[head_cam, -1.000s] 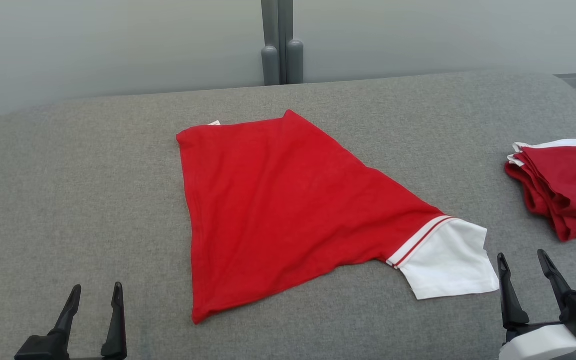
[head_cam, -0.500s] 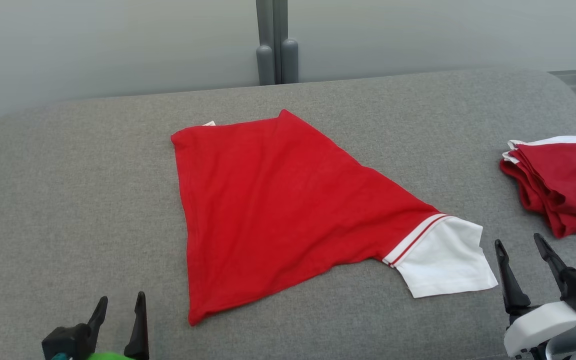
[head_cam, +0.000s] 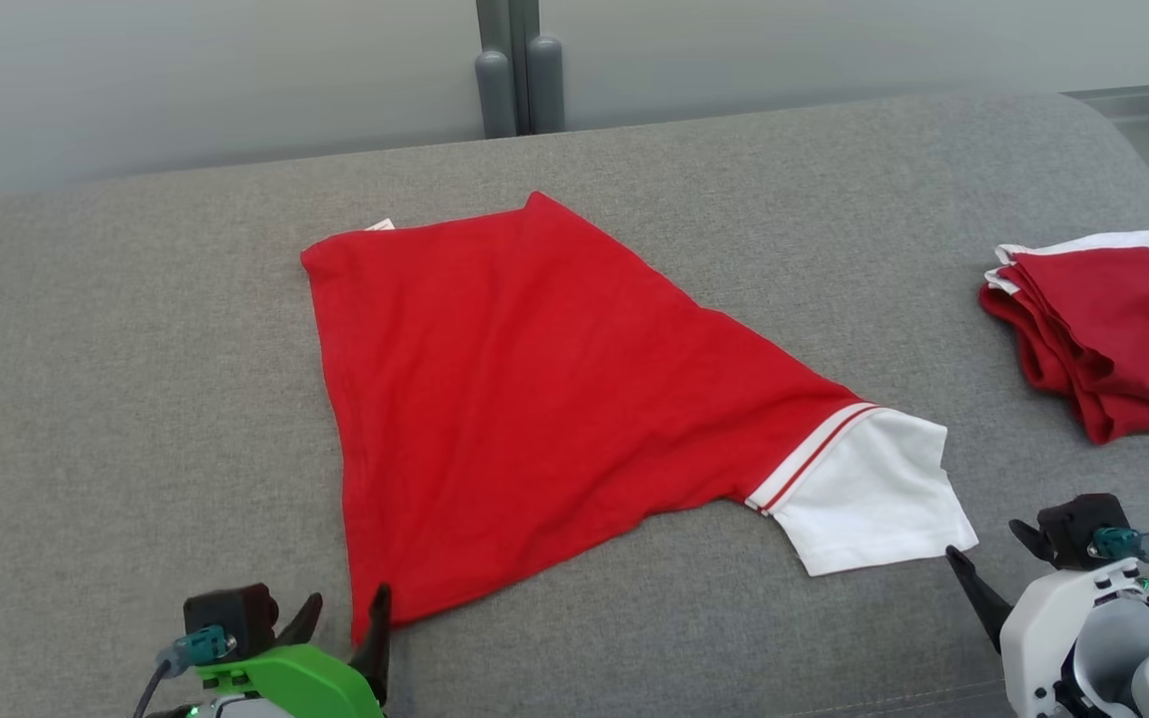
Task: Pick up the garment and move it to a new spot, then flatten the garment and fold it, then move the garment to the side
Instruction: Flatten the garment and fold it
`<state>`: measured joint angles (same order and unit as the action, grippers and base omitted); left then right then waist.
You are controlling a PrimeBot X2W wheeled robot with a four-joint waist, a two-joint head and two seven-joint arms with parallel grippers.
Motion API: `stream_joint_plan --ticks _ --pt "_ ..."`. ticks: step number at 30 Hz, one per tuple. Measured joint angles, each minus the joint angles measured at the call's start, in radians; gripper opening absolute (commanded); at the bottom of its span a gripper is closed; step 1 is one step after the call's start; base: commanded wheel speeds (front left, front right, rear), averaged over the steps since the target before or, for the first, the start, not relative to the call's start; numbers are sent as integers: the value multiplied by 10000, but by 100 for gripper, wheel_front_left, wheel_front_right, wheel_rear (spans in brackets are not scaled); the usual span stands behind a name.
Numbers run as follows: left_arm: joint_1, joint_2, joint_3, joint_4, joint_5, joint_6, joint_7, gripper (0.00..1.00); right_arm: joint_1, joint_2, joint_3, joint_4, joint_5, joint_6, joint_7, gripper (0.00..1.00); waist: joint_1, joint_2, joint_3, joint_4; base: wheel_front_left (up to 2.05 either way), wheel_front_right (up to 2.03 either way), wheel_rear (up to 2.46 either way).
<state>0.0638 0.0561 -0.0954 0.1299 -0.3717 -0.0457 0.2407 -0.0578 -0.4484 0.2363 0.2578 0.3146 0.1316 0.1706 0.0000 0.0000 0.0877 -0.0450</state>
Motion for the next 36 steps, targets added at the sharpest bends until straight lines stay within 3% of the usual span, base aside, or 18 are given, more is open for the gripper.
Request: stream_joint_plan --ticks 8,14,29,30,31,32,33,34,36 --pt "77 54 -209 -138 117 479 846 100 -1120 59 431 1555 -2 0 -514 100 0 0 296 -184 0 0 0" --pt "-75 96 -326 127 240 631 832 100 -1771 150 1221 2612 341 0 -1016 100 0 0 490 -123 0 0 0" --pt "-527 73 -777 1011 -123 410 759 100 -2898 207 2592 4307 1287 -8 -2056 100 0 0 705 31 0 0 0" --pt "-547 73 -809 1030 -155 403 754 94 -2961 203 2671 4387 1350 -8 -2109 100 0 0 711 24 0 0 0" --pt "-556 71 -853 1074 -178 378 750 79 -3017 199 2755 4464 1419 -8 -2125 100 0 0 715 17 0 0 0" --pt "-569 69 -894 1122 -198 360 746 49 -3072 196 2853 4523 1494 -8 -2148 100 0 0 716 10 0 0 0" --pt "-599 67 -930 1183 -199 353 744 32 -3124 190 2955 4569 1599 -10 -2157 80 0 0 711 4 0 0 0" --pt "-613 69 -959 1237 -211 313 744 0 -3163 171 3056 4600 1691 -10 -2165 44 0 0 700 -2 0 0 0" --pt "-623 67 -1039 1300 -253 203 752 0 -3194 142 3266 4617 1885 -10 -2270 0 0 0 685 -17 0 0 0"
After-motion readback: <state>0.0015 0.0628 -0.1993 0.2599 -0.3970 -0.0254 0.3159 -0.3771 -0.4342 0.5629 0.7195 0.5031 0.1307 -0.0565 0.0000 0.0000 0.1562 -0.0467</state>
